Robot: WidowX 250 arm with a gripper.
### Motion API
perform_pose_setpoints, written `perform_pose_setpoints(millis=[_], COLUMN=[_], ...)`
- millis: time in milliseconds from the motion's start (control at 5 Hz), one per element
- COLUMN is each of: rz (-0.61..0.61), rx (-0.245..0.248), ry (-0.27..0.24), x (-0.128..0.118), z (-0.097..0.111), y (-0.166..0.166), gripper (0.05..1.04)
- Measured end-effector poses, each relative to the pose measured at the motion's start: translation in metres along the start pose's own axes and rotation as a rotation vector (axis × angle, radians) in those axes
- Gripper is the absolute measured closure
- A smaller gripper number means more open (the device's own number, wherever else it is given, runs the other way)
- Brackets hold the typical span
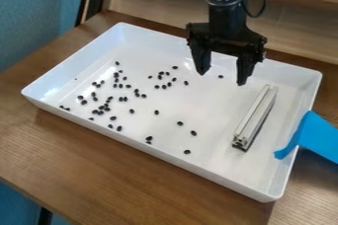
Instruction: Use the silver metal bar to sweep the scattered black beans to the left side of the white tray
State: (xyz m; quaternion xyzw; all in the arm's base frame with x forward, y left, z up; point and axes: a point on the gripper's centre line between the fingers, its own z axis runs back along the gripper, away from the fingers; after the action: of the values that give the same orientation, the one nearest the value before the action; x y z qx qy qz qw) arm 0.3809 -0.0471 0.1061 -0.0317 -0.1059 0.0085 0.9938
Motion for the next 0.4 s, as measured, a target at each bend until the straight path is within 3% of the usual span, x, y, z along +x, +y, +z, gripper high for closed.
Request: perform_pose_setpoints(millis=[200,400], rz=[0.007,0.016], rx=[0.004,0.004], ry=[0.032,0.056], x=[-0.003,-0.008], z=[-0.012,-0.021], y=[0.000,-0.021], gripper=[0.083,0.083])
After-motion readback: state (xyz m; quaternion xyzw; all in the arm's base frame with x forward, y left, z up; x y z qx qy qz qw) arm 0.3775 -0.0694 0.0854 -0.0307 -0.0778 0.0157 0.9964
